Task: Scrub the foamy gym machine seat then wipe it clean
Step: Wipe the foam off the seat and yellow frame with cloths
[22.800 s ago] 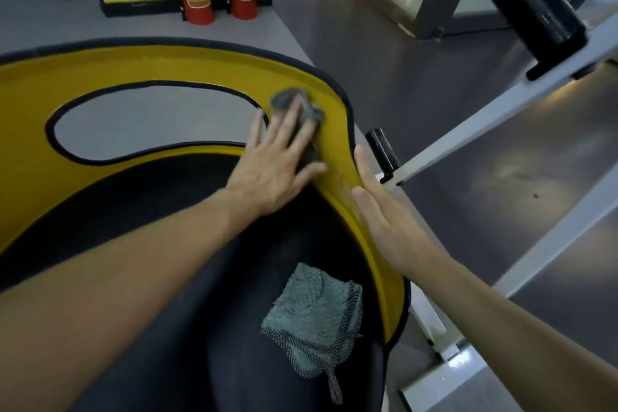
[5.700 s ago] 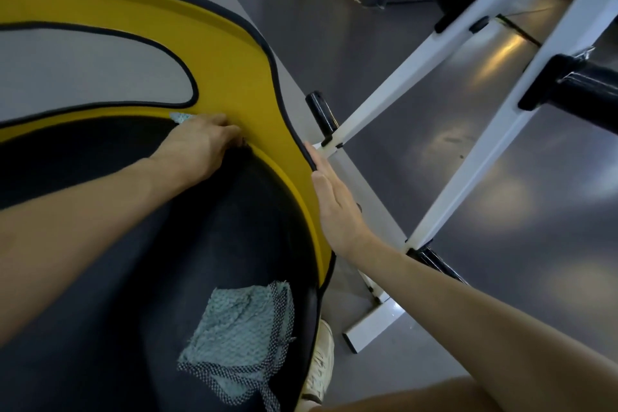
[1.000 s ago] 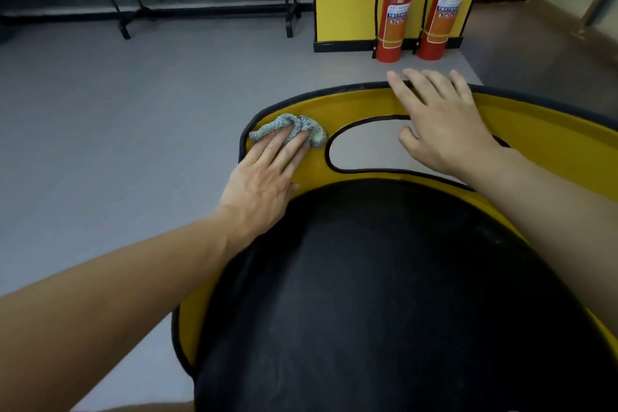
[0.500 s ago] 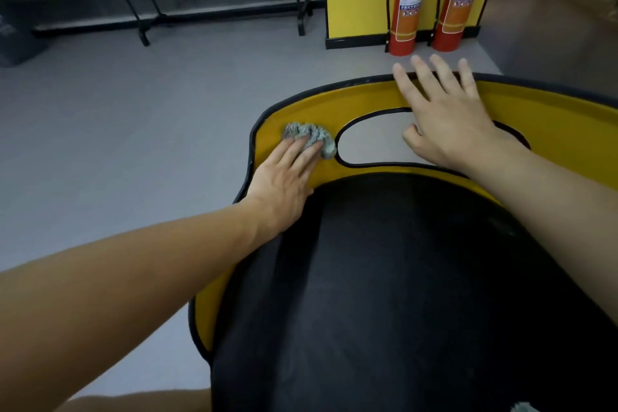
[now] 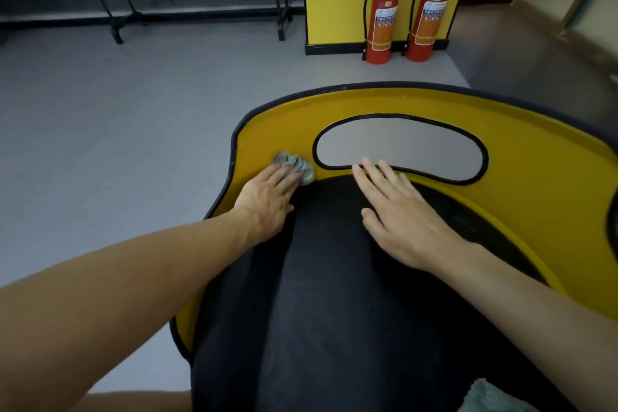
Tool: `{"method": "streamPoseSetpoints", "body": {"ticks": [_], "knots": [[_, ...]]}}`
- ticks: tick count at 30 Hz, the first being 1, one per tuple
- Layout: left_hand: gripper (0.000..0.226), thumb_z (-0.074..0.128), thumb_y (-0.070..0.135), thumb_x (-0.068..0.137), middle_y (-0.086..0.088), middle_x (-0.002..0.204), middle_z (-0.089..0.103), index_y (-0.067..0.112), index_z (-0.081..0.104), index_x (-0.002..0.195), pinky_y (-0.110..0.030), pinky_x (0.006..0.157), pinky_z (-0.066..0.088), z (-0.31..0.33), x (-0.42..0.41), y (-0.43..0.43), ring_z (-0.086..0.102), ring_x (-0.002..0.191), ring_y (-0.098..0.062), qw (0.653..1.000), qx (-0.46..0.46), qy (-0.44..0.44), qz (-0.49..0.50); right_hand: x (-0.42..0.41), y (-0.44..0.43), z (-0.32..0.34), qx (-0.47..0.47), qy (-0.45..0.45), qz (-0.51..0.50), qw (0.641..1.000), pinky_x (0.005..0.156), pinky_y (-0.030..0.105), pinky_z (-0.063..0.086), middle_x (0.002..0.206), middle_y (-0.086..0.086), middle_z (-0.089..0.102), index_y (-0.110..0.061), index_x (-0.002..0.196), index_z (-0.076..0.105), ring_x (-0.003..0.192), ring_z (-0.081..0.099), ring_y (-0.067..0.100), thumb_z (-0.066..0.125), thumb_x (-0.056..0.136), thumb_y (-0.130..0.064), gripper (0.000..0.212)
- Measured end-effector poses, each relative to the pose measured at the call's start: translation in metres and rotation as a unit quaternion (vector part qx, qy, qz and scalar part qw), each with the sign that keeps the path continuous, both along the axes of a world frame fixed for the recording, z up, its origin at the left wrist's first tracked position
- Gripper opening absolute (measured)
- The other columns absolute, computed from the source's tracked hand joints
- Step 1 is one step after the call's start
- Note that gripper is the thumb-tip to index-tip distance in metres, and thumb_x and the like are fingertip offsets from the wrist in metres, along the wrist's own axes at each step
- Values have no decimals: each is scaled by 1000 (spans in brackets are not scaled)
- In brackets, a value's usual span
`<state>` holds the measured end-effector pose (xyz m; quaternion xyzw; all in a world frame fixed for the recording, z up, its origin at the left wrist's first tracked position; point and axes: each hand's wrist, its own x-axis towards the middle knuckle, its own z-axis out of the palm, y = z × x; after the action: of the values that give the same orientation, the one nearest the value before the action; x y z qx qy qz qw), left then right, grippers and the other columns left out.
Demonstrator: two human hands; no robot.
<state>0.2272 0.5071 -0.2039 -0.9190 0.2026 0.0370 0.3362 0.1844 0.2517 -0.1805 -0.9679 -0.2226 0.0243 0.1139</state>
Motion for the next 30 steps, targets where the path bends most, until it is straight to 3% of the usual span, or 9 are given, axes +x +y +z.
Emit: {"method": "streamPoseSetpoints", "body": {"ticks": [5, 11, 17, 20, 24, 30], "knots": [[67, 11, 48, 107, -8, 169, -11, 9, -2, 159, -48, 125, -4, 8, 15, -9, -13, 155, -28, 998, -19, -54, -21, -3, -5, -17, 38, 36, -29, 998, 127, 40, 0, 169, -9, -13, -29, 161, -9, 154, -16, 9, 23, 109, -38, 62], [71, 3, 51, 105, -12, 167, -17, 7, -9, 159, -48, 125, -6, 13, -40, 46, -18, 154, -31, 998, 63, -22, 4, -6, -10, -16, 41, 33, -34, 998, 127, 39, 0, 169, -9, -11, -30, 161, -8, 154, -15, 9, 22, 109, -41, 61], [69, 5, 48, 105, -14, 167, -15, 6, -10, 157, -49, 125, -3, 62, -5, 22, -16, 154, -32, 991, 23, -129, -28, -14, -17, -17, 32, 40, -51, 997, 126, 39, -1, 169, -11, -11, -32, 161, -10, 153, -16, 7, 20, 109, -44, 61], [70, 9, 48, 105, -16, 167, -14, 5, -7, 158, -51, 124, -4, 52, -13, 27, -16, 154, -35, 993, 38, -109, -10, -14, -21, -13, 49, 43, -66, 996, 127, 39, 1, 169, -11, -9, -31, 161, -9, 153, -15, 7, 19, 109, -44, 60], [69, 8, 47, 107, -17, 167, -12, 3, -4, 159, -51, 124, -7, 10, -58, 47, -14, 154, -35, 997, 67, -20, 24, -20, -22, -15, 54, 72, -52, 995, 127, 39, 2, 169, -11, -7, -31, 161, -7, 154, -12, 7, 17, 109, -45, 59], [66, 9, 44, 108, -15, 169, 0, 2, 7, 159, -47, 126, -3, -13, -104, 57, -3, 156, -32, 993, 33, 55, 94, -33, -17, -35, 25, 124, -2, 992, 127, 41, 2, 170, -10, -5, -32, 162, -4, 155, -9, 9, 16, 107, -53, 62]]}}
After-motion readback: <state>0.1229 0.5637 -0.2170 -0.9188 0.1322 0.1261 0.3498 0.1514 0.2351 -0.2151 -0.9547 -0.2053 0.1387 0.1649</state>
